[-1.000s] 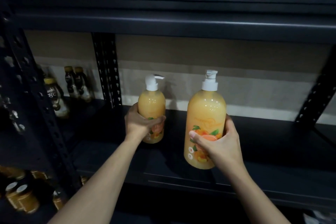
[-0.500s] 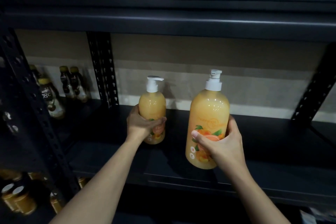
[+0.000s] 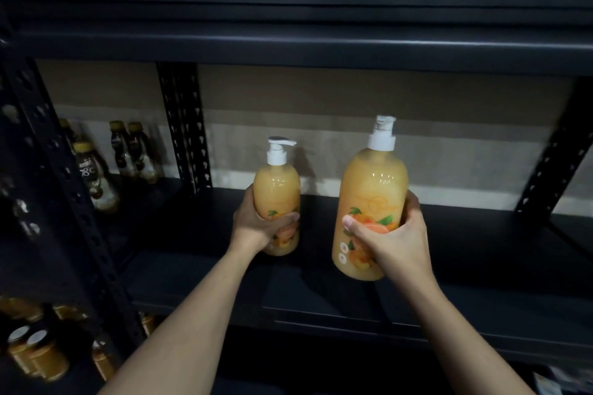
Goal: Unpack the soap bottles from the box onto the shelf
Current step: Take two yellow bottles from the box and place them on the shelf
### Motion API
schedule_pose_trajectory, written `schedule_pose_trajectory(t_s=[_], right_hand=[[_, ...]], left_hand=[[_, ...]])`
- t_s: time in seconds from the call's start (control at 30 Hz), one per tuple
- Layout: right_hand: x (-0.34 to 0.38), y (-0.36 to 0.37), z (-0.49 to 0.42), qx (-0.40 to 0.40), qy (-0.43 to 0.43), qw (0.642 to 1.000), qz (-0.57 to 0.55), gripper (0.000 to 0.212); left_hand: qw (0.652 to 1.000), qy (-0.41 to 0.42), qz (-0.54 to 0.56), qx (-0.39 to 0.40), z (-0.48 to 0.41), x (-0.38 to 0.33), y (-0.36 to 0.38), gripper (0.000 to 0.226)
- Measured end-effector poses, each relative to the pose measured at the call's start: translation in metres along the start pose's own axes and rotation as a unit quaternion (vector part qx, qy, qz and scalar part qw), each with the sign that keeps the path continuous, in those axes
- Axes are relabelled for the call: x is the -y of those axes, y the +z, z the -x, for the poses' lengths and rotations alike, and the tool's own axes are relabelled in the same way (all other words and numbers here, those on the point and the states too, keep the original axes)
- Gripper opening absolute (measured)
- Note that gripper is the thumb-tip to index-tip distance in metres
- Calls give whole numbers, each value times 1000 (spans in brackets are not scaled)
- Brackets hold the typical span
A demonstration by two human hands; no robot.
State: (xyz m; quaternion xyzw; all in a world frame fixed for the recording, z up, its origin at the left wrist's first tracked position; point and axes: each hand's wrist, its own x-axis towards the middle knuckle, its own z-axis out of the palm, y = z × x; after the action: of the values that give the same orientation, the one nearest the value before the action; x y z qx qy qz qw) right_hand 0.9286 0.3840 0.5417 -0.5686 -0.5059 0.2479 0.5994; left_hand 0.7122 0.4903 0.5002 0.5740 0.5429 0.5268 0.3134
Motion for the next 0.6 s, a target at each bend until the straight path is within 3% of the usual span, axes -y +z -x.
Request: schedule_pose_trajectory(t_s=[0.6], right_hand=[[-31,60,-72,67,-24,997,-38,97]], left_hand=[[999,-10,25,23,-3,5,7,92]])
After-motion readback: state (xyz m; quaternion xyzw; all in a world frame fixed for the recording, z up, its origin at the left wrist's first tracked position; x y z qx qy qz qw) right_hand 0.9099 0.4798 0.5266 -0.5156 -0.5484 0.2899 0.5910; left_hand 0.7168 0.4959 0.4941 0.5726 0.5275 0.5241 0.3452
